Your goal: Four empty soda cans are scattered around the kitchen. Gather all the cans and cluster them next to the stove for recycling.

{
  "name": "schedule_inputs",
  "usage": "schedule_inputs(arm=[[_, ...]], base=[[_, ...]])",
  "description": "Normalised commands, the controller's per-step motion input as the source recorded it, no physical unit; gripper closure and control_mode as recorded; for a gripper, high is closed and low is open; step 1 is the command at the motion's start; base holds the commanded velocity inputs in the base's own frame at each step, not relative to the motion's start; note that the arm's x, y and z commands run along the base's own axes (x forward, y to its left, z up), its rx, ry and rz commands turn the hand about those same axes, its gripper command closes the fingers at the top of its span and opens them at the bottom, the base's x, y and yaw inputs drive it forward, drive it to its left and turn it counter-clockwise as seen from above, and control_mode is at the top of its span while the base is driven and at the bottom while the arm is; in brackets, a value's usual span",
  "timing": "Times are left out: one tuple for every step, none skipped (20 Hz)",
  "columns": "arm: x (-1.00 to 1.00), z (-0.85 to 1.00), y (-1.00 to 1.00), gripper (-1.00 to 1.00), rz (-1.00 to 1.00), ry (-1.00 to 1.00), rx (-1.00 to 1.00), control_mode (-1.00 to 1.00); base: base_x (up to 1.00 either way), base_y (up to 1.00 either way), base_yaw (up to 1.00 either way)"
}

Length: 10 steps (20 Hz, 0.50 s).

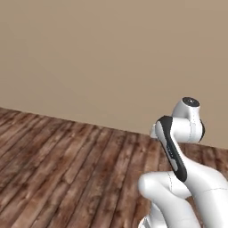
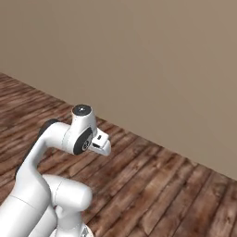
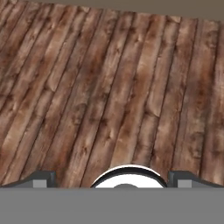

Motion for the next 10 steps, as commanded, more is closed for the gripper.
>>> schedule_inputs(arm=[[0.0, 0.0, 0.0, -1.0, 0.0, 0.0, 0.0, 1.0], [0.0, 0.0, 0.0, -1.0, 0.0, 0.0, 0.0, 1.0], [0.0, 0.0, 0.0, -1.0, 0.0, 0.0, 0.0, 1.0], [0.0, 0.0, 0.0, -1.0, 0.0, 0.0, 0.0, 1.0], [0.0, 0.0, 0.0, -1.0, 0.0, 0.0, 0.0, 1.0], [0.0, 0.0, 0.0, -1.0, 0.0, 0.0, 0.0, 1.0], [0.0, 0.0, 0.0, -1.0, 0.0, 0.0, 0.0, 1.0], [0.0, 0.0, 0.0, -1.0, 0.0, 0.0, 0.0, 1.0], [0.0, 0.0, 0.0, -1.0, 0.0, 0.0, 0.0, 1.0], [0.0, 0.0, 0.0, -1.0, 0.0, 0.0, 0.0, 1.0]], base=[[0.14, 0.0, 0.42], [0.2, 0.06, 0.34], [0.18, 0.06, 0.31], [0.22, 0.07, 0.28], [0.22, 0.04, 0.29], [0.28, 0.0, 0.33], [0.4, -0.01, 0.35], [0.42, -0.05, 0.36], [0.46, -0.04, 0.36], [0.59, -0.09, 0.33]])
